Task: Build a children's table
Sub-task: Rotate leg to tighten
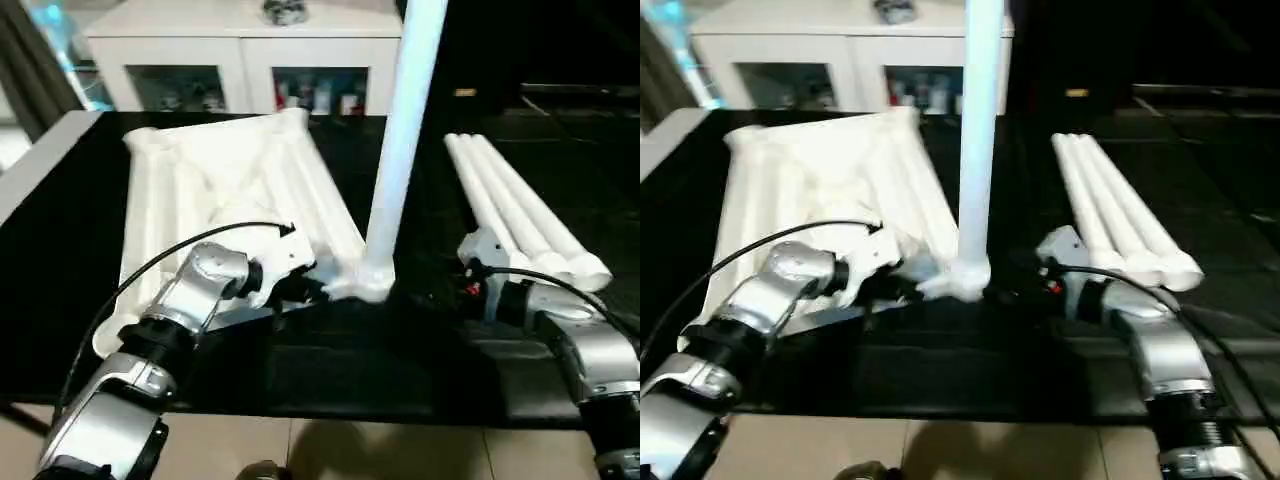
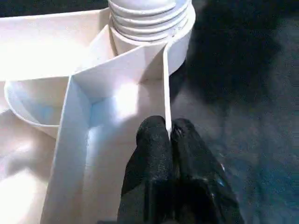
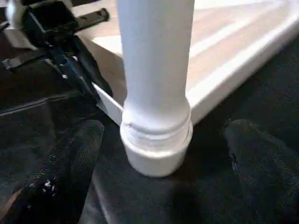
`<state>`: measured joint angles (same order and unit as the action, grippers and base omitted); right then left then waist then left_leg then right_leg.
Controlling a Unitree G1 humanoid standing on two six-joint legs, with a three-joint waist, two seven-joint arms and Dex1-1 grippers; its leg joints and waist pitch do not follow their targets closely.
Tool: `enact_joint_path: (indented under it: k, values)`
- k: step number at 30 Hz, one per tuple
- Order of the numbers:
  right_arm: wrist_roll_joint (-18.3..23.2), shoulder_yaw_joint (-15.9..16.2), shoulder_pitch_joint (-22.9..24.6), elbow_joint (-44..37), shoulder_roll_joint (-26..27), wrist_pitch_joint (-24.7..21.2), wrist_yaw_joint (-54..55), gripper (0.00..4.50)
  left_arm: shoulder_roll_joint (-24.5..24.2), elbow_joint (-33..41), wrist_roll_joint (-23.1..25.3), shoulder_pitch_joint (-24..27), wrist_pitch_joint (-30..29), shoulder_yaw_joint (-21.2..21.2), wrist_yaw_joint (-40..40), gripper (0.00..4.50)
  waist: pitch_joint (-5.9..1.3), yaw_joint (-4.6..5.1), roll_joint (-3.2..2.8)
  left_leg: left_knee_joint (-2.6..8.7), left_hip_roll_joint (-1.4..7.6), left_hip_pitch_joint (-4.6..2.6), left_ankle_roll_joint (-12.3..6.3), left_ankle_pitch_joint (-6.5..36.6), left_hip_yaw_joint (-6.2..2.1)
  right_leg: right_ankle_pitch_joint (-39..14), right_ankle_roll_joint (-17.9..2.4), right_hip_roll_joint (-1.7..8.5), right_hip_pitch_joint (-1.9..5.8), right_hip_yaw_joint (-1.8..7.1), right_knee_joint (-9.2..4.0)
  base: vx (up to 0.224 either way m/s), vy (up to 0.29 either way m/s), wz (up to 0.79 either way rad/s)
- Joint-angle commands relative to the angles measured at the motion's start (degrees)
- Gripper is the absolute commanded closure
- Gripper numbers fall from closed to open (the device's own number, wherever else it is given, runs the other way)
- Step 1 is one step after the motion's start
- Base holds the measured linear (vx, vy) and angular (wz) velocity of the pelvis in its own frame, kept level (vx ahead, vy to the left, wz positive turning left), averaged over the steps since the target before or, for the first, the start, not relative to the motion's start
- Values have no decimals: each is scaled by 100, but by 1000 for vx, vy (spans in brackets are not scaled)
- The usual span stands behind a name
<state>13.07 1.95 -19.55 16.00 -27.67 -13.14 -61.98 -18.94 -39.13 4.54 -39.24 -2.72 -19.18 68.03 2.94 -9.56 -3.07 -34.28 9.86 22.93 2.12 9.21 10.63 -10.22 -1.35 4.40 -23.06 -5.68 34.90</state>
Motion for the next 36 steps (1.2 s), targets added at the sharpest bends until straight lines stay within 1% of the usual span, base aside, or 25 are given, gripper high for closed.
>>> enact_joint_path:
  k: [1,2,3,4,5,6,7,8,10,11,13,15,16,17,20,21,24,25,26,27,30,32,36]
  values:
    - [25,89,-60,-39,-72,104,-192,5,-13,28,-47,-130,256,-141,267,450,-433,10,23,367,427,-176,-453,1358,-180,-1210,-1090,543,265,332,-455,0,0,0]
    - [8,235,-86,-36,-104,210,-385,5,-32,17,-75,-129,392,-208,503,450,-431,3,23,375,428,-174,-427,1406,-186,-1232,-1092,544,265,332,-454,0,0,0]
    - [8,235,-86,-36,-104,210,-385,5,-32,17,-75,-129,392,-208,503,450,-430,-1,24,379,431,-176,-401,1484,-187,-1297,-1076,557,268,335,-457,0,0,0]
    - [-2,324,-94,-41,-107,275,-495,5,-42,49,-92,-117,427,-251,628,450,-428,-1,27,382,433,-177,-390,1488,-186,-1308,-1078,559,266,338,-458,0,0,0]
    - [-2,324,-94,-41,-107,275,-495,5,-42,49,-92,-117,427,-251,628,450,-426,-6,26,386,433,-175,-381,1510,-189,-1345,-1071,561,266,340,-464,0,0,0]
    - [-9,394,-100,-42,-115,333,-589,5,-50,62,-105,-109,464,-279,729,450,-427,-6,23,385,431,-174,-376,1504,-190,-1333,-1078,559,268,340,-456,0,0,0]
    - [-38,473,-118,-8,-110,366,-664,5,-53,128,-134,-81,477,-321,854,450,-428,-14,37,384,430,-174,-384,1497,-187,-1339,-1073,563,269,340,-463,0,0,0]
    - [-63,522,-140,39,-104,385,-711,5,-52,176,-149,-60,481,-353,924,450,-431,-20,28,383,432,-171,-391,1468,-191,-1319,-1089,561,269,339,-452,0,0,0]
    - [-73,554,-167,92,-95,368,-771,5,-53,198,-150,-43,535,-382,1004,450,-435,-24,34,379,433,-167,-398,1440,-191,-1269,-1109,561,272,339,-443,0,0,0]
    - [-81,576,-204,150,-73,361,-823,22,-61,217,-124,-26,590,-425,1063,450,-435,-33,39,378,438,-166,-411,1414,-190,-1246,-1119,567,272,343,-442,0,0,0]
    - [-81,591,-217,167,-73,353,-859,40,-61,221,-117,-24,599,-436,1072,450,-432,-29,37,379,437,-162,-412,1401,-189,-1241,-1126,563,271,342,-437,0,0,0]
    - [-81,626,-240,198,-80,341,-930,43,-62,209,-101,-27,633,-450,1089,450,-432,-29,44,377,433,-159,-417,1431,-190,-1290,-1118,564,275,338,-439,0,0,0]
    - [-81,626,-240,198,-80,341,-930,52,-62,209,-101,-27,633,-450,1089,450,-434,-26,43,377,432,-159,-414,1426,-190,-1296,-1117,565,278,337,-439,0,0,0]
    - [-75,656,-248,213,-95,306,-992,77,-66,193,-94,-31,671,-453,1118,450,-435,-26,37,376,433,-160,-412,1410,-191,-1289,-1118,561,276,335,-439,0,0,0]
    - [-71,687,-255,243,-120,295,-1061,89,-64,147,-87,-45,734,-445,1151,450,-439,-24,41,372,432,-156,-424,1383,-190,-1267,-1111,561,281,337,-435,0,0,0]
    - [-62,704,-258,265,-135,325,-1087,110,-60,124,-81,-52,756,-438,1169,450,-445,-24,41,368,432,-157,-435,1334,-189,-1186,-1125,556,281,336,-425,0,0,0]
    - [-38,735,-255,298,-166,348,-1149,131,-54,85,-60,-67,798,-435,1159,450,-446,-27,44,361,431,-155,-458,1315,-185,-1120,-1153,556,282,335,-419,0,0,0]
    - [-32,748,-255,319,-177,357,-1178,153,-54,72,-56,-73,808,-437,1157,450,-444,-27,42,363,432,-157,-465,1325,-186,-1153,-1146,555,281,332,-424,0,0,0]
    - [-32,748,-255,319,-177,357,-1178,164,-54,72,-56,-73,808,-437,1157,450,-441,-24,41,365,433,-155,-461,1339,-188,-1180,-1142,557,281,332,-426,0,0,0]
    - [-37,752,-254,335,-181,364,-1207,170,-59,67,-58,-76,815,-446,1155,450,-440,-26,54,363,429,-157,-453,1350,-185,-1225,-1130,558,281,333,-432,0,0,0]
    - [-51,767,-266,386,-176,380,-1249,179,-68,58,-63,-76,829,-459,1157,450,-442,-30,49,363,433,-159,-449,1336,-186,-1244,-1122,557,279,334,-430,0,0,0]
    - [-57,779,-272,411,-172,385,-1258,204,-71,54,-60,-76,834,-461,1154,450,-441,-28,52,362,434,-157,-455,1337,-186,-1250,-1126,558,280,334,-428,0,0,0]
    - [-67,816,-252,438,-157,386,-1267,212,-72,68,-57,-59,816,-458,1155,450,-447,-29,53,357,430,-157,-463,1309,-186,-1215,-1137,558,281,332,-425,0,0,0]
